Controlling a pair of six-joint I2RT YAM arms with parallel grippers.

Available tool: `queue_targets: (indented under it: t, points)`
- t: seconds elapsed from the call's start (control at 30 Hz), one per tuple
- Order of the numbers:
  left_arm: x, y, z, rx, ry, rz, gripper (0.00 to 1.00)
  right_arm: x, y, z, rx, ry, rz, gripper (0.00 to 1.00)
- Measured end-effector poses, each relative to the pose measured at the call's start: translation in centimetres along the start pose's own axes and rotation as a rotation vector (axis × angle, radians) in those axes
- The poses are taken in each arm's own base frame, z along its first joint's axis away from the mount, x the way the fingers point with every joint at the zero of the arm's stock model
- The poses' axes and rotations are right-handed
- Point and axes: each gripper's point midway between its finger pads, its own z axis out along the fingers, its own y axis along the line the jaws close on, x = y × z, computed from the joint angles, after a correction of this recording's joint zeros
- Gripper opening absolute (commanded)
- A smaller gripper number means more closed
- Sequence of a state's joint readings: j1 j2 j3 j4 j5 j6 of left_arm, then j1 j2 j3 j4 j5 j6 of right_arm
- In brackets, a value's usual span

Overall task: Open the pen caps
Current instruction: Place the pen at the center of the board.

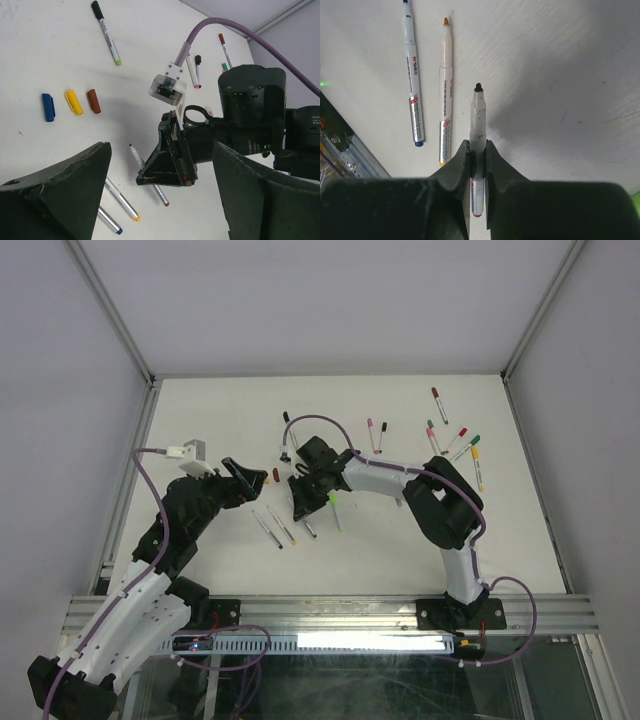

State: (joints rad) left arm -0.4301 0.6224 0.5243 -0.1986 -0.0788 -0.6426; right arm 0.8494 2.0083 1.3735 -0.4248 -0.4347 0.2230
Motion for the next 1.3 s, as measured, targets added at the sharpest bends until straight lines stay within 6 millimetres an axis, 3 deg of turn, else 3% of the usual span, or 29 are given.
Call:
queue_targets:
  t: [0.23, 0.37, 0.87, 1.1, 1.3]
  points:
    - [-0.3, -0.3, -0.5, 0.014, -0.010, 0.000, 0.85, -0.1, -0.1, 1.2, 0.077, 0.002, 0.038, 0.17]
    - [-0.4, -0.6, -0.8, 0.030, -0.016, -0.001, 0.85, -0.2, -0.1, 1.6, 0.096, 0.001, 0.049, 0.28]
    - [0.6, -0.9, -1.2, 0.075, 0.009, -0.005, 0.89, -0.6, 0.1, 1.1, 0.101, -0.009, 0.013, 0.32]
    - [1.1, -1.2, -1.1, 0.111, 0.012, -0.032, 0.99, -2.3, 2.7, -3.0, 0.040, -0.082, -0.118, 0.37]
    - [1.8, -1.8, -0.6, 0.159, 0.021, -0.069, 0.99, -3.0, 4.3, -7.3, -0.064, -0.130, -0.235, 0.44]
